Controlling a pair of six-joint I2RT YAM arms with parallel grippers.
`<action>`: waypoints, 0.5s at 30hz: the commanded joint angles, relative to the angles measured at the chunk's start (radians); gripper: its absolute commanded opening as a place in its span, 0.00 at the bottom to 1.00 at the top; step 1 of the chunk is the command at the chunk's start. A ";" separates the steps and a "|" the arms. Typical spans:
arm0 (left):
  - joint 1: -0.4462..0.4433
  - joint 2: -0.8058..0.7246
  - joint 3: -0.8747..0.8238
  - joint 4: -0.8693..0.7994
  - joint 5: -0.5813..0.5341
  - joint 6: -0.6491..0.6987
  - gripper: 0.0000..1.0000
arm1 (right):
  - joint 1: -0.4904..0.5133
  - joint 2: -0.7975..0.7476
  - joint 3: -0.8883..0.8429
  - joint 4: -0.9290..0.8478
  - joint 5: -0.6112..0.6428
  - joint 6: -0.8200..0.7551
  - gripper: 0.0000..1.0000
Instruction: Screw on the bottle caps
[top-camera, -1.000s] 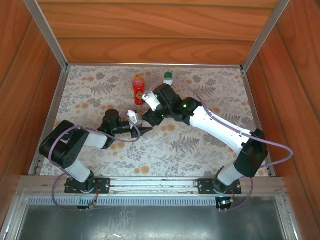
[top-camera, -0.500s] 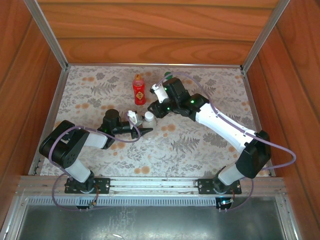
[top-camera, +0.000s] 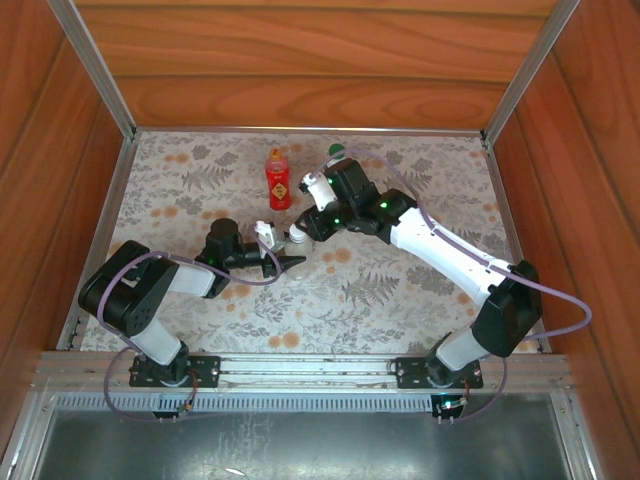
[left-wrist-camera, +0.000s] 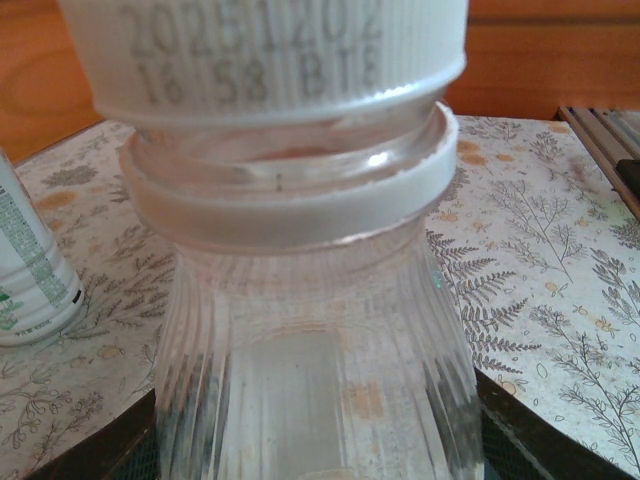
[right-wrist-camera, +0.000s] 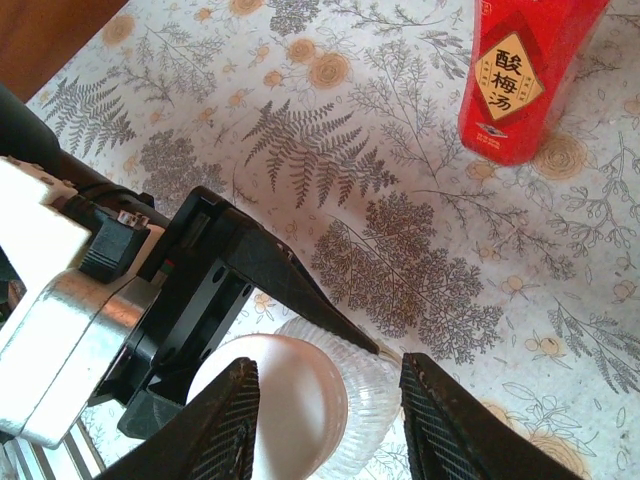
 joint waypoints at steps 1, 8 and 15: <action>-0.010 0.031 -0.009 -0.083 0.036 -0.031 0.50 | -0.004 -0.019 -0.017 -0.028 -0.018 -0.004 0.41; -0.008 0.036 -0.004 -0.083 0.037 -0.037 0.50 | -0.003 -0.035 -0.033 -0.024 -0.020 -0.003 0.44; -0.005 0.036 -0.004 -0.083 0.038 -0.039 0.50 | -0.003 -0.035 -0.046 -0.026 -0.039 0.000 0.45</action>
